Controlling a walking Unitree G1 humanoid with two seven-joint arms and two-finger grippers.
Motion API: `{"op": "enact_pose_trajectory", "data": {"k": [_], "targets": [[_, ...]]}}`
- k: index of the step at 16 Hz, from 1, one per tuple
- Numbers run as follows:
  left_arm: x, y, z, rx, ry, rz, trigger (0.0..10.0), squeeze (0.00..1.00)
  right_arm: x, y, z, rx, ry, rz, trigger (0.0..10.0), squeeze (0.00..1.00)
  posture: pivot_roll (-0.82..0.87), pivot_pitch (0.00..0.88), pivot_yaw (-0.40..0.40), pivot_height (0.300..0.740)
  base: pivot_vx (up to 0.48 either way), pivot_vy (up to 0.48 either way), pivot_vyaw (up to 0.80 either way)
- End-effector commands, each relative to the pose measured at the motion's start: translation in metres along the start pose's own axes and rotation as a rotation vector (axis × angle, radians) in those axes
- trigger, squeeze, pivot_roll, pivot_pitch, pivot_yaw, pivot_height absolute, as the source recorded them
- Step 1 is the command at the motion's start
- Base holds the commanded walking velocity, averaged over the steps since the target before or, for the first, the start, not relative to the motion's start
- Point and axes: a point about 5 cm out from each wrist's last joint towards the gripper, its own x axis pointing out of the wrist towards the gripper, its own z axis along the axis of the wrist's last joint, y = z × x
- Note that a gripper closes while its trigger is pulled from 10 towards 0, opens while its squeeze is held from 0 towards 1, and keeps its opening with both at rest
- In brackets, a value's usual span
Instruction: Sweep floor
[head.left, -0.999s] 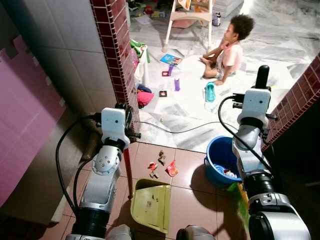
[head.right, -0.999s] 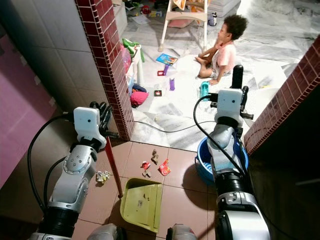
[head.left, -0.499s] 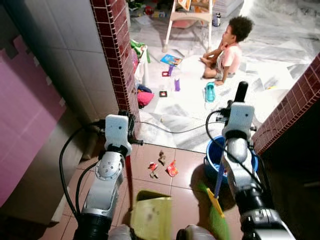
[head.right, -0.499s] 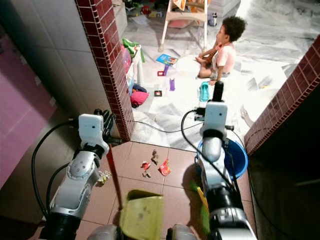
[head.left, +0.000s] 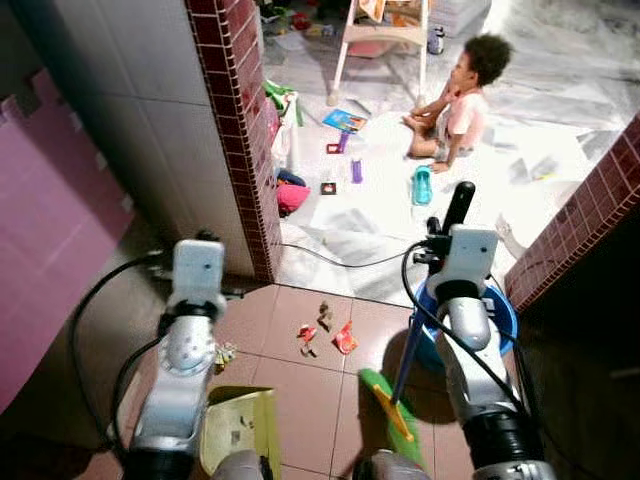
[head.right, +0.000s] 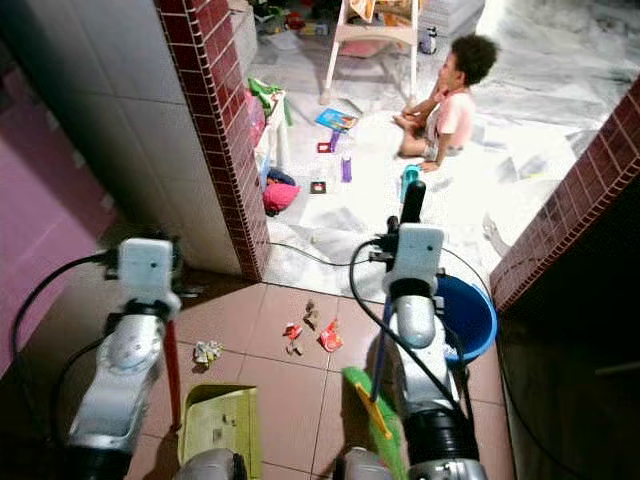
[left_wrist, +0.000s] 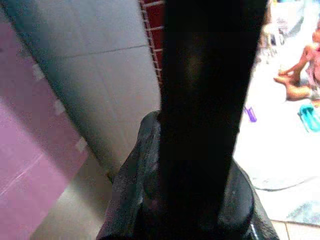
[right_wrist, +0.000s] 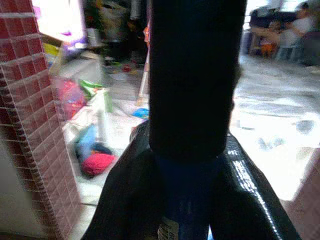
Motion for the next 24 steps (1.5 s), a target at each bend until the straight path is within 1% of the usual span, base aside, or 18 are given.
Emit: {"op": "enact_pose_trajectory", "data": {"k": [1, 2, 3, 4, 5, 6, 7, 10, 11, 12, 13, 15, 18, 23, 24], "targets": [[0.000, 0.002, 0.013, -0.043, -0.069, -0.009, 10.0, 0.00, -0.001, 0.005, 0.009, 0.082, -0.016, 0.067, 10.0, 0.00, -0.07, 0.024, 0.013, 0.740, 0.000, 0.000, 0.00], [0.000, 0.002, 0.014, -0.044, -0.069, -0.003, 10.0, 0.00, -0.002, 0.003, 0.013, 0.036, -0.030, 0.039, 10.0, 0.00, -0.07, 0.026, 0.014, 0.740, 0.000, 0.000, 0.00], [0.001, 0.003, 0.012, -0.025, -0.040, 0.013, 10.0, 0.00, -0.002, 0.003, 0.015, 0.014, -0.030, 0.059, 10.0, 0.00, -0.08, 0.031, 0.016, 0.740, 0.000, 0.000, 0.00], [0.001, 0.002, 0.013, -0.023, -0.035, 0.011, 10.0, 0.00, -0.003, 0.004, 0.017, 0.031, -0.039, 0.066, 10.0, 0.00, -0.08, 0.037, 0.017, 0.740, 0.000, 0.000, 0.00], [0.003, -0.003, 0.017, -0.039, -0.054, -0.014, 10.0, 0.00, -0.001, 0.004, 0.018, 0.038, -0.032, 0.056, 10.0, 0.00, -0.08, 0.045, 0.019, 0.740, 0.000, 0.000, 0.00], [0.004, -0.006, 0.019, -0.046, -0.064, -0.023, 10.0, 0.00, 0.000, 0.004, 0.019, 0.029, -0.034, 0.061, 10.0, 0.00, -0.08, 0.046, 0.016, 0.740, 0.000, 0.000, 0.00], [0.005, -0.007, 0.022, -0.046, -0.077, -0.031, 10.0, 0.00, 0.003, 0.005, 0.020, 0.045, -0.020, 0.061, 10.0, 0.00, -0.08, 0.051, 0.016, 0.740, 0.000, 0.000, 0.00], [0.006, -0.007, 0.023, -0.081, -0.080, -0.058, 10.0, 0.00, 0.005, 0.004, 0.024, 0.043, -0.034, 0.063, 10.0, 0.00, -0.08, 0.055, 0.014, 0.740, 0.000, 0.000, -0.80], [0.005, -0.007, 0.024, -0.070, -0.081, -0.055, 10.0, 0.00, 0.007, 0.003, 0.028, 0.050, -0.049, 0.057, 10.0, 0.00, -0.08, 0.058, 0.012, 0.740, 0.244, 0.000, -0.69], [0.006, -0.006, 0.025, -0.068, -0.083, -0.052, 10.0, 0.00, 0.009, 0.005, 0.040, -0.030, -0.122, 0.077, 10.0, 0.00, -0.08, 0.058, 0.012, 0.740, 0.330, 0.000, 0.00], [0.006, -0.006, 0.026, -0.071, -0.083, -0.051, 10.0, 0.00, 0.011, 0.008, 0.046, -0.052, -0.157, 0.091, 10.0, 0.00, -0.08, 0.058, 0.012, 0.740, 0.330, 0.000, 0.00], [0.008, -0.009, 0.028, -0.079, -0.093, -0.060, 10.0, 0.00, 0.015, 0.015, 0.059, -0.056, -0.201, 0.111, 10.0, 0.00, -0.08, 0.056, 0.012, 0.740, 0.366, 0.129, 0.00], [0.009, -0.012, 0.029, -0.089, -0.096, -0.071, 10.0, 0.00, 0.018, 0.017, 0.061, -0.052, -0.206, 0.121, 10.0, 0.00, -0.08, 0.056, 0.009, 0.740, 0.358, 0.319, 0.00], [0.009, -0.012, 0.030, -0.091, -0.097, -0.069, 10.0, 0.00, 0.021, 0.017, 0.061, -0.050, -0.211, 0.114, 10.0, 0.00, -0.08, 0.056, 0.008, 0.740, 0.359, 0.319, 0.00], [0.010, -0.012, 0.031, -0.090, -0.102, -0.067, 10.0, 0.00, 0.021, 0.017, 0.062, -0.052, -0.212, 0.112, 10.0, 0.00, -0.08, 0.054, 0.009, 0.740, 0.000, 0.000, 0.00]]}}
